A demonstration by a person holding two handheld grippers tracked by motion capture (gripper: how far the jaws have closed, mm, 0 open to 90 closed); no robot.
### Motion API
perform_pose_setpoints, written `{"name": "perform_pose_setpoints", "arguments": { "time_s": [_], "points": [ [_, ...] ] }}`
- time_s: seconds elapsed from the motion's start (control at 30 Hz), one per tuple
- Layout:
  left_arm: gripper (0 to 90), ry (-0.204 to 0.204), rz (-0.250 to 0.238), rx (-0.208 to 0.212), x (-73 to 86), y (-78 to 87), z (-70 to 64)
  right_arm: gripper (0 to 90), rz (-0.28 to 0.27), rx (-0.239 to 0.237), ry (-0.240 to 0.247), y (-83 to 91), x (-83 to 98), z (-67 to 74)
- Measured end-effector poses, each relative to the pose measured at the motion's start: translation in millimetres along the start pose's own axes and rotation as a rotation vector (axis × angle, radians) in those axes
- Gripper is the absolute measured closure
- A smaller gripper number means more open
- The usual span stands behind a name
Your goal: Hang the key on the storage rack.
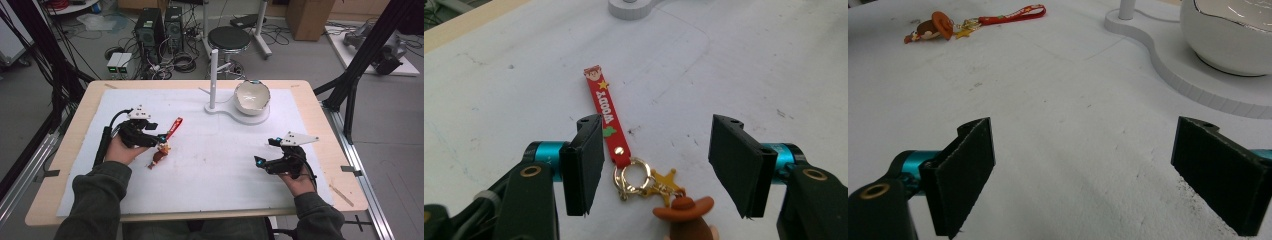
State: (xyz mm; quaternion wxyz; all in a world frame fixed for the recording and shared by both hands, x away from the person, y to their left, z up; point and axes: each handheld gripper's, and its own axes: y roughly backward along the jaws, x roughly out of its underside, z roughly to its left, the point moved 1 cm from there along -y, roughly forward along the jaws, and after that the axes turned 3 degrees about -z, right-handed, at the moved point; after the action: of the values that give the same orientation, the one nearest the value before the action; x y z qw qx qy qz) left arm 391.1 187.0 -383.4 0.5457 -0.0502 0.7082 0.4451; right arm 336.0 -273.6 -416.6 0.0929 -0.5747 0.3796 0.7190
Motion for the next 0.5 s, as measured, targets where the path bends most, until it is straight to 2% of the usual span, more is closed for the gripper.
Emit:
{"name": "perform_pose_setpoints", "arguments": {
  "time_s": [0.1,0.37,0.5],
  "points": [
    [40.7,0.028,0.002,-0.007,-4.0,-12.2,5.7,9.6,-0.003,-0.002,0.004,-0.4,-0.1,-0.3],
    [40.9,0.04,0.022,-0.035,-11.9,-32.0,7.7,9.6,-0.005,-0.008,0.0,-0.1,-0.1,-1.1],
    [42.1,0.057,0.037,-0.07,-12.4,-46.3,8.3,9.6,-0.006,-0.005,-0.001,0.9,-0.2,-0.9]
  ]
}}
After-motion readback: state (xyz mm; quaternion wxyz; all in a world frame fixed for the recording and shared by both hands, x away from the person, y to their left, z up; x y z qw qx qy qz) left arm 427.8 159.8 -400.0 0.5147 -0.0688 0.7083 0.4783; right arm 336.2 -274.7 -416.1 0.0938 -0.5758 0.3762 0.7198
